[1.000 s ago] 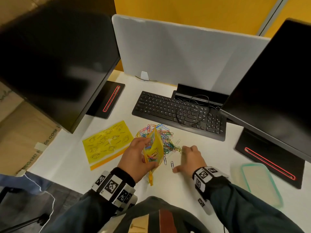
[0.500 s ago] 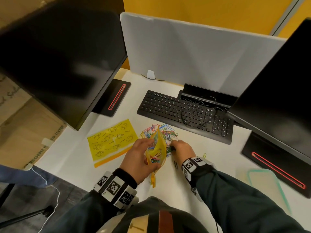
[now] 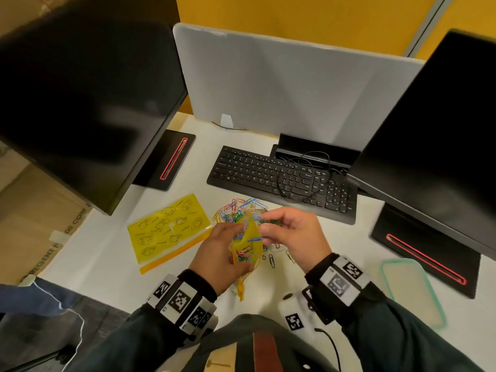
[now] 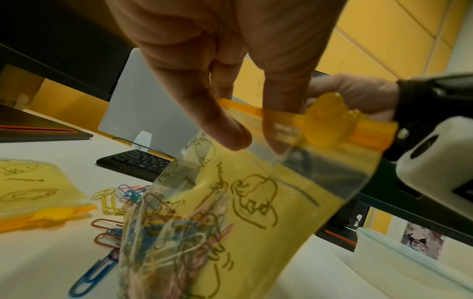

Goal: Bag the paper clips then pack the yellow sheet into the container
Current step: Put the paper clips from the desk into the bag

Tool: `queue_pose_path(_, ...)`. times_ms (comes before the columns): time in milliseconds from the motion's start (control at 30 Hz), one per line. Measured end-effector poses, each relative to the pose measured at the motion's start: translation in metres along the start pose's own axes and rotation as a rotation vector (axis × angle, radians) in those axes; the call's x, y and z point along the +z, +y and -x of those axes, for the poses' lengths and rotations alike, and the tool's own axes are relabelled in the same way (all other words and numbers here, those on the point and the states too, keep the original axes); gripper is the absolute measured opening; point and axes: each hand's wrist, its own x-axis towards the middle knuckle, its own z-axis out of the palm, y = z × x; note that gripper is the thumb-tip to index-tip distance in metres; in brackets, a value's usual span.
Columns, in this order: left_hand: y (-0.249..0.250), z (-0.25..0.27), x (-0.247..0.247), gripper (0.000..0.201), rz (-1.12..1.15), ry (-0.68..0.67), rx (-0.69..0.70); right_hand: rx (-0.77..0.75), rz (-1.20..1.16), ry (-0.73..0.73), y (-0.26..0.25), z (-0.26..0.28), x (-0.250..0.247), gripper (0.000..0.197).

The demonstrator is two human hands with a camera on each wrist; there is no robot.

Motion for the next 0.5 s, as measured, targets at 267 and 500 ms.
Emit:
queue_pose_path(267, -0.002, 0.002, -0.003, 0.076, 0.043, 0.032, 0.0, -0.022, 0.588, -0.15, 0.011, 0.004, 0.015, 0.037)
queue_pose_path(500, -0.008, 0.002, -0.006, 0.07, 0.026, 0.049, -0.029, 0.285, 0.921, 0.251, 0.055, -0.015, -0.054, 0.045)
